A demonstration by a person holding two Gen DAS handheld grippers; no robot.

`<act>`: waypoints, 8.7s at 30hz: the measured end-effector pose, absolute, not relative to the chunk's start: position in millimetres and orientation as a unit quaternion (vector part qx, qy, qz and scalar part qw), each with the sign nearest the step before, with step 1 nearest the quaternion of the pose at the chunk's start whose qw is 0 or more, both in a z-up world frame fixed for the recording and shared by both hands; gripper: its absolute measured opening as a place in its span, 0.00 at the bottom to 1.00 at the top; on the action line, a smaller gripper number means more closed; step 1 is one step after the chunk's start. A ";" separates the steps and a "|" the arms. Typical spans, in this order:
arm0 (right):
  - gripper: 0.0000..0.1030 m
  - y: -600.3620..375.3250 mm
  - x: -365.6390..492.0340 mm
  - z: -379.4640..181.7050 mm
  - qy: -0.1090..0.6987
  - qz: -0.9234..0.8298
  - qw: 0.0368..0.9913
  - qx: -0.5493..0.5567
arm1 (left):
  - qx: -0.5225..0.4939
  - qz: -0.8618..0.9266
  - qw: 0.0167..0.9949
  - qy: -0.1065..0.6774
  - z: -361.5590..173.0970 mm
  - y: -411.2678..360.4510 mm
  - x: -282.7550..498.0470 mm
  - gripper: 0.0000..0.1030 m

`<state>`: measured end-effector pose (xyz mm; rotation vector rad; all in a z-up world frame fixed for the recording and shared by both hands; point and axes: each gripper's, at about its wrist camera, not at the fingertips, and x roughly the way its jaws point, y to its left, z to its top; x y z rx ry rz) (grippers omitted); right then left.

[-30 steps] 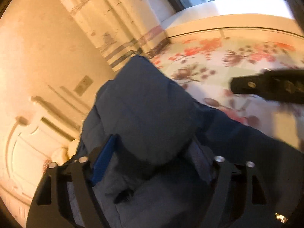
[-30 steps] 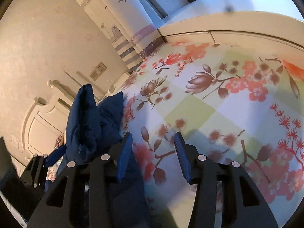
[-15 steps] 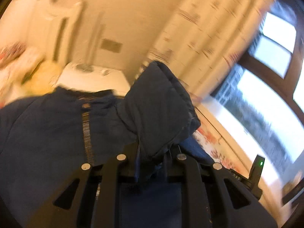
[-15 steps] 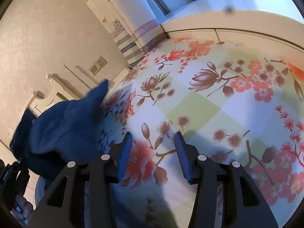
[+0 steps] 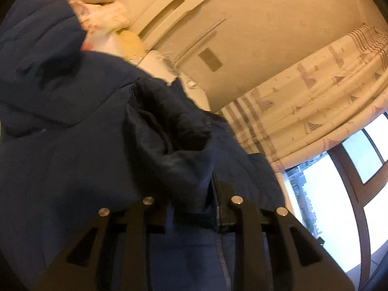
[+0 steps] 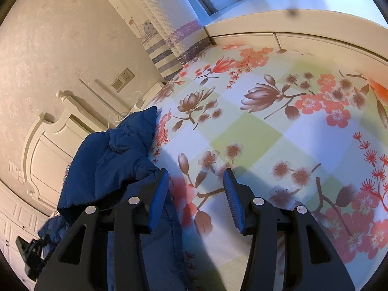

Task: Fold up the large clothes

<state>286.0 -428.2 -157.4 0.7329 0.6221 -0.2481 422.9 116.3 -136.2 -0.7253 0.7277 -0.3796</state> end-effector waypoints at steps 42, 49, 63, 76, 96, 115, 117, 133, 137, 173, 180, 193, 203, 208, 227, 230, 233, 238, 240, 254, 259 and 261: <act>0.63 -327.2 335.8 -114.5 0.410 -0.131 0.901 -0.053 | -0.211 -0.034 0.931 0.296 -123.3 127.5 395.4 0.97; 0.67 -308.2 372.7 -127.7 0.410 -0.132 0.897 -0.104 | -0.202 -0.032 0.933 0.297 -123.1 124.2 395.6 0.97; 0.71 -355.6 390.7 -140.8 0.416 -0.110 0.900 0.069 | -0.198 -0.037 0.928 0.314 -126.9 118.1 400.3 0.98; 0.60 -311.8 344.3 -60.9 0.287 -0.043 0.957 0.023 | -0.165 -0.055 0.964 0.201 -99.3 106.1 369.0 0.98; 0.54 -301.7 523.2 -114.5 0.433 -0.008 0.901 0.021 | -0.200 -0.040 0.921 0.332 -133.5 115.2 408.5 0.98; 0.86 -182.3 424.0 -99.2 0.397 0.069 0.915 -0.030 | -0.224 -0.051 0.920 0.318 -132.3 123.5 406.1 0.98; 0.86 -163.0 411.9 -106.6 0.405 0.103 0.907 -0.053 | -0.243 -0.052 0.920 0.305 -128.6 130.8 400.9 0.98; 0.94 -147.8 414.9 -144.6 0.428 0.112 0.893 -0.085 | -0.501 0.193 0.822 0.187 -112.5 460.7 355.3 0.88; 0.95 -148.2 415.0 -145.4 0.430 0.113 0.892 -0.080 | -0.478 0.186 0.833 0.206 -116.0 487.0 375.2 0.38; 0.88 -296.5 380.1 -125.9 0.244 -0.019 0.926 0.288 | -0.125 -0.062 0.966 0.217 -56.2 68.4 313.1 0.98; 0.88 -283.0 388.7 -127.3 0.266 -0.009 0.929 0.257 | -0.287 0.066 0.894 0.338 -108.9 172.1 323.8 0.72; 0.88 -277.6 392.8 -128.5 0.275 0.008 0.929 0.248 | -0.159 0.118 0.890 0.410 -139.4 155.2 372.4 0.80; 0.88 -123.5 371.3 -94.4 0.262 0.158 0.949 -0.079 | -0.163 0.116 0.890 0.410 -140.4 157.0 375.7 0.83; 0.88 -47.9 378.1 -101.1 0.290 0.201 0.908 -0.227 | -0.163 0.116 0.890 0.409 -140.4 157.2 375.3 0.83; 0.27 -289.2 390.9 -91.7 0.297 0.082 0.903 0.298 | -0.171 0.113 0.891 0.406 -140.3 159.7 374.3 0.84; 0.29 -311.6 396.3 -135.1 0.377 0.066 0.858 0.343 | -0.170 0.114 0.891 0.406 -140.1 160.4 373.7 0.84; 0.37 -318.0 389.4 -142.9 0.353 0.080 0.852 0.378 | -0.173 0.114 0.891 0.404 -139.9 161.3 373.0 0.85; 0.73 -308.7 391.2 -131.3 0.331 0.101 0.863 0.368 | -0.174 0.114 0.891 0.404 -139.9 162.2 372.9 0.85; 0.73 -303.5 398.0 -130.4 0.332 0.093 0.869 0.356 | -0.175 0.113 0.891 0.403 -139.8 162.7 372.5 0.85; 0.20 -296.9 345.1 -103.5 0.284 0.041 0.915 0.284 | -0.180 0.112 0.891 0.401 -139.6 163.6 373.0 0.87; 0.24 -317.3 349.6 -139.0 0.352 0.003 0.875 0.334 | -0.182 0.111 0.891 0.400 -139.2 162.3 373.0 0.88; 0.27 -321.1 339.4 -128.5 0.349 -0.019 0.874 0.337 | -0.184 0.110 0.891 0.400 -139.2 163.1 373.4 0.88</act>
